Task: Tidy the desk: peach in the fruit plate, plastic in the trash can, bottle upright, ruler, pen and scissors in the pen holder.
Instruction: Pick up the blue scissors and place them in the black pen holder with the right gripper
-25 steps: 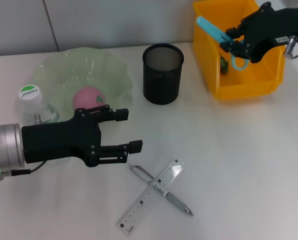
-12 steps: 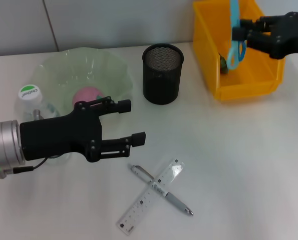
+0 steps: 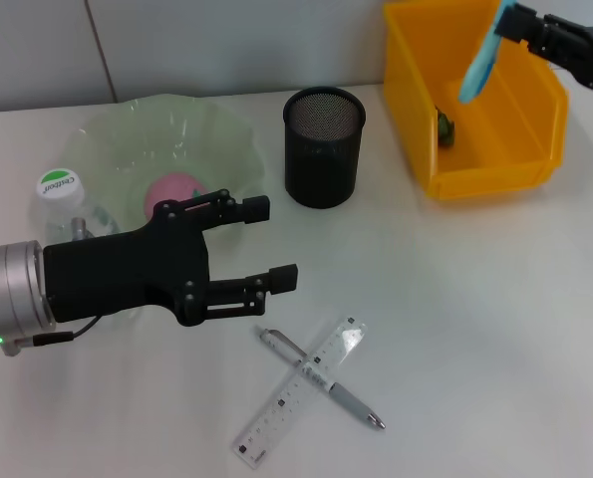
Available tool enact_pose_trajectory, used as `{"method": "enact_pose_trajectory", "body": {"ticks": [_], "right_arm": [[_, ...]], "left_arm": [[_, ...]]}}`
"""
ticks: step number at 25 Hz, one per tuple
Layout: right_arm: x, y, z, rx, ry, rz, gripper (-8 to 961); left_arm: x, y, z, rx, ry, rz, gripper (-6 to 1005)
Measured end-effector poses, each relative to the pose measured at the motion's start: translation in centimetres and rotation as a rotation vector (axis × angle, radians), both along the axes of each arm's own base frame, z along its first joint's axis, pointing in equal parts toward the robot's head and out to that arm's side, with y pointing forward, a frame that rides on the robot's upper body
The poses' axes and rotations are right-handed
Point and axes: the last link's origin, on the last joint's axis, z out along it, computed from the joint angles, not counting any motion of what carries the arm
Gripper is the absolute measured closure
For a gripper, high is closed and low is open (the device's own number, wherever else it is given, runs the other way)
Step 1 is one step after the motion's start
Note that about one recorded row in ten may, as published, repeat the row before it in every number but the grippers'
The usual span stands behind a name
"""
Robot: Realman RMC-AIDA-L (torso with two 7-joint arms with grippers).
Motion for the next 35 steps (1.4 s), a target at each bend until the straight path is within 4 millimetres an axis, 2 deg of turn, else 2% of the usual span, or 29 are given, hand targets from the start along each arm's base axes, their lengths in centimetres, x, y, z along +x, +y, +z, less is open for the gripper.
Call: {"method": "enact_pose_trajectory", "body": {"ticks": [6,12,18,19,20,24,35], "right_arm": [[0.2,0.0,-1.0,-0.003,0.234,-0.042,733],[-0.2,0.2,-1.1,0.070,0.224,-0.010,732],[-1.8,1.2,-0.9,0.266,0.051,0.140,733],[-2.3,1.9,-0.8,0.360,-0.053,0.192,733],[-2.3,1.9,-0.8,0.360,-0.053,0.192,733],[-2.8,3.6,-0.9,0.537,-0.315,0.256,733],[-2.9,4.7,-0.7,0.828,-0.631,0.372,732]], "left_arm": [[0.3,0.0,0.1,-0.006,-0.009,-0.014,184],[0.5,0.1,0.2,-0.001,-0.014,-0.020,185],[0.6,0.2,0.3,0.004,-0.021,-0.021,184],[0.6,0.2,0.3,0.005,-0.023,-0.020,184],[0.6,0.2,0.3,0.005,-0.023,-0.020,184],[0.7,0.3,0.5,0.011,-0.034,-0.016,185],[0.5,0.3,0.7,0.016,-0.037,-0.007,184]]}}
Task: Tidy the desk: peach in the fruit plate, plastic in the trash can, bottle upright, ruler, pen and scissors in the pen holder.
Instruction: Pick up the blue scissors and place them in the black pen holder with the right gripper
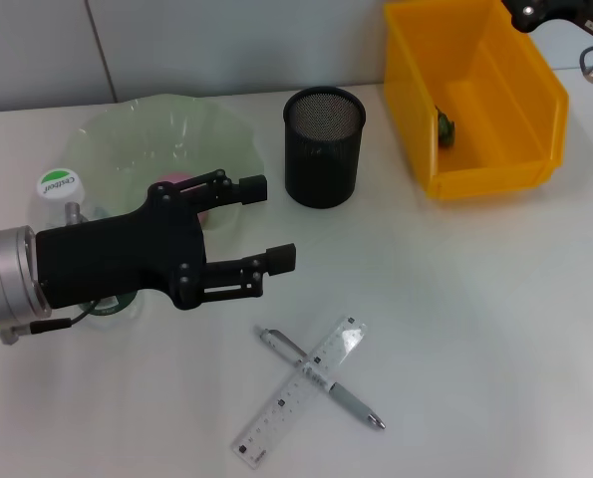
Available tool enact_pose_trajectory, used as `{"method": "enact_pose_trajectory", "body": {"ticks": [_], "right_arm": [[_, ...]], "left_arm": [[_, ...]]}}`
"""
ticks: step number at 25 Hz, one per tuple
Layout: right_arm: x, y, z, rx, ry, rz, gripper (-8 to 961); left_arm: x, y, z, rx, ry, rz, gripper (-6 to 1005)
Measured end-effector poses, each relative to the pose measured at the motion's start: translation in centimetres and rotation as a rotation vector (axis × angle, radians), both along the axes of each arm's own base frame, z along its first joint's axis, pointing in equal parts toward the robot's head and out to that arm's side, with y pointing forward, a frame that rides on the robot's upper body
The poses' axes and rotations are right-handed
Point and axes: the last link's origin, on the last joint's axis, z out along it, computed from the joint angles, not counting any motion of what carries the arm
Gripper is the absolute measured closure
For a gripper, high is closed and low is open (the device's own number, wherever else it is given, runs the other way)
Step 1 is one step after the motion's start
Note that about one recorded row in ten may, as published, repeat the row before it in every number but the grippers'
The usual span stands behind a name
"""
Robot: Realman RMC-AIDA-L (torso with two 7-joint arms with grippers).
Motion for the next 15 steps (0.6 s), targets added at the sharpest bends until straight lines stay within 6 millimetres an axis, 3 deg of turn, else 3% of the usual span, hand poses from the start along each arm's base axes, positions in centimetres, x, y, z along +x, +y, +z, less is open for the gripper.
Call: {"method": "enact_pose_trajectory", "body": {"ticks": [15], "right_arm": [[0.4,0.9,-1.9,0.318,-0.447,0.131,732]], "left_arm": [[-0.2,0.0,0.2,0.004,-0.003,0.014,184]]}}
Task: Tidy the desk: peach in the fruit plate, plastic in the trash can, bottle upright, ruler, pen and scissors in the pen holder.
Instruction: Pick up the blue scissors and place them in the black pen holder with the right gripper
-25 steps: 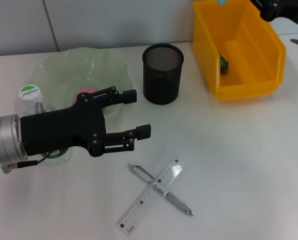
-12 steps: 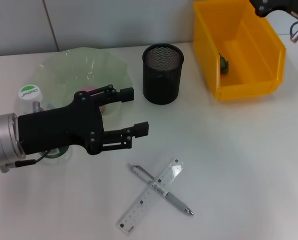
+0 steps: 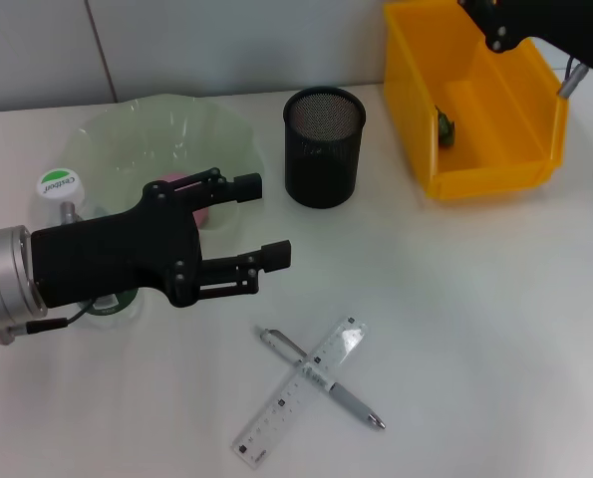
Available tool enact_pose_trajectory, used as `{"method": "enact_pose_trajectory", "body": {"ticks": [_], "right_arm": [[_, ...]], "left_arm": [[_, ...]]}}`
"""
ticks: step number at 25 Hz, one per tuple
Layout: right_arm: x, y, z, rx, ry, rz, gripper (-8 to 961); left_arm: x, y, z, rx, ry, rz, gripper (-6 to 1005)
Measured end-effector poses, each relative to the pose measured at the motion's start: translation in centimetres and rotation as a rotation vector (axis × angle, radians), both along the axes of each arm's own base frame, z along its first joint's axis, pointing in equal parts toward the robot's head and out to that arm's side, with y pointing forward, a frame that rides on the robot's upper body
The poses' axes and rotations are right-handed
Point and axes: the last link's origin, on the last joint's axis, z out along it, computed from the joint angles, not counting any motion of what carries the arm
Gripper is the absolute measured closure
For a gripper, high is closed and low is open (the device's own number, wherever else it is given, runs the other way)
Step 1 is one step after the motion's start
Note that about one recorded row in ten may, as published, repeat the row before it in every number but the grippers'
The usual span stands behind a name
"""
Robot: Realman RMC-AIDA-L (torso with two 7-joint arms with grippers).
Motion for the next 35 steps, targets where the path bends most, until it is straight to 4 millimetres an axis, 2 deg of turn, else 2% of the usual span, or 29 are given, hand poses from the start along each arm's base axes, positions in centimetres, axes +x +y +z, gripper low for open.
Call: {"method": "enact_pose_trajectory", "body": {"ticks": [4,13,14,15,21,26,30,35], "right_arm": [[0.1,0.4,-1.1,0.112,-0.154,0.069,733],[-0.6,0.9,-3.2,0.292,-0.365,0.192,733],[-0.3,0.9,-3.9,0.335,-0.451,0.220,733],[-0.3,0.9,-3.9,0.335,-0.451,0.220,733],[0.9,0.9,-5.1,0.486,-0.727,0.310,733],[0.9,1.5,-5.5,0.541,-0.861,0.349,733],[0.3,1.7,-5.9,0.559,-0.904,0.401,732],[-0.1,1.9,-7.4,0.571,-1.028,0.483,721]], "left_arm": [[0.1,0.1,0.1,0.006,-0.014,0.001,184],[0.2,0.1,0.1,0.006,-0.030,0.009,185],[0.2,0.0,0.1,0.004,-0.031,0.009,185],[0.2,0.0,0.1,0.004,-0.031,0.009,185],[0.2,-0.1,0.1,0.002,-0.041,0.011,185],[0.3,-0.3,0.1,0.001,-0.052,0.005,185],[0.3,-0.3,0.1,0.005,-0.052,0.001,184],[0.3,-0.4,0.2,0.001,-0.056,-0.006,184]]}}
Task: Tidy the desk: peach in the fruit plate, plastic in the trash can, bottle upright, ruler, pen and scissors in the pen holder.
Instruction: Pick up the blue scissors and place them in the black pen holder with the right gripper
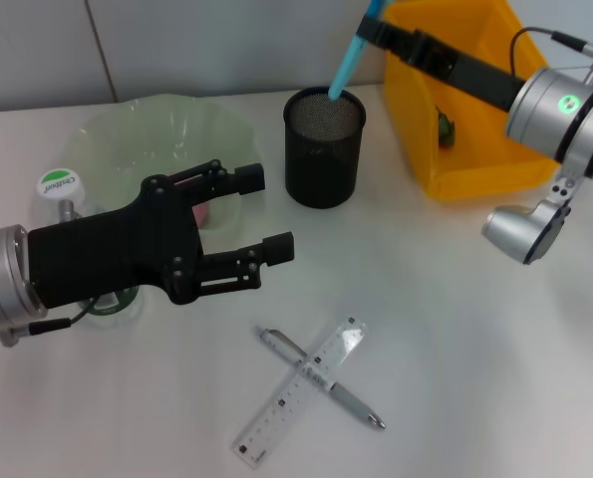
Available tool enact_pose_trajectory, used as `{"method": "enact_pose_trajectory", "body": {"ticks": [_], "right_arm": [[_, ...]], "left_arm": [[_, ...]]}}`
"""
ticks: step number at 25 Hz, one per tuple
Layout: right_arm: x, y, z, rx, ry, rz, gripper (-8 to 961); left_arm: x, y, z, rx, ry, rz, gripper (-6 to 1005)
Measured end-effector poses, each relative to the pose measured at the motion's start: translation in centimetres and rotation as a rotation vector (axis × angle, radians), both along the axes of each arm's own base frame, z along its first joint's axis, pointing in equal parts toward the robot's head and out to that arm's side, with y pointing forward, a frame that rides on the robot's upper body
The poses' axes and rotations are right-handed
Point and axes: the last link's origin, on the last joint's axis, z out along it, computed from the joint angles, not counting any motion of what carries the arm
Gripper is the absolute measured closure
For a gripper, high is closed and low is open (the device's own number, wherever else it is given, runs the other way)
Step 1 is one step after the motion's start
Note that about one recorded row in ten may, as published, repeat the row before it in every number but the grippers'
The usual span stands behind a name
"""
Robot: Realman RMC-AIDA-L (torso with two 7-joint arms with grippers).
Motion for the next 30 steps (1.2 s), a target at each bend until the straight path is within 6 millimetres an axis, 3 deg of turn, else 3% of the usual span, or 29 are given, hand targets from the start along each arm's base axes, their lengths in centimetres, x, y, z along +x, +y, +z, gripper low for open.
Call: {"method": "enact_pose_trajectory", "body": {"ticks": [6,16,30], "right_arm": [[0.5,0.3,-1.3,0.012,-0.109,0.001,704],[-0.5,1.1,-2.4,0.019,-0.178,0.038,676],[-0.2,1.4,-3.0,0.076,-0.227,0.040,637]], "left_arm": [[-0.2,-0.1,0.1,0.006,-0.012,0.007,184],[-0.2,-0.2,0.3,0.019,-0.035,0.011,185],[-0.3,-0.4,0.5,0.027,-0.057,0.017,184]]}}
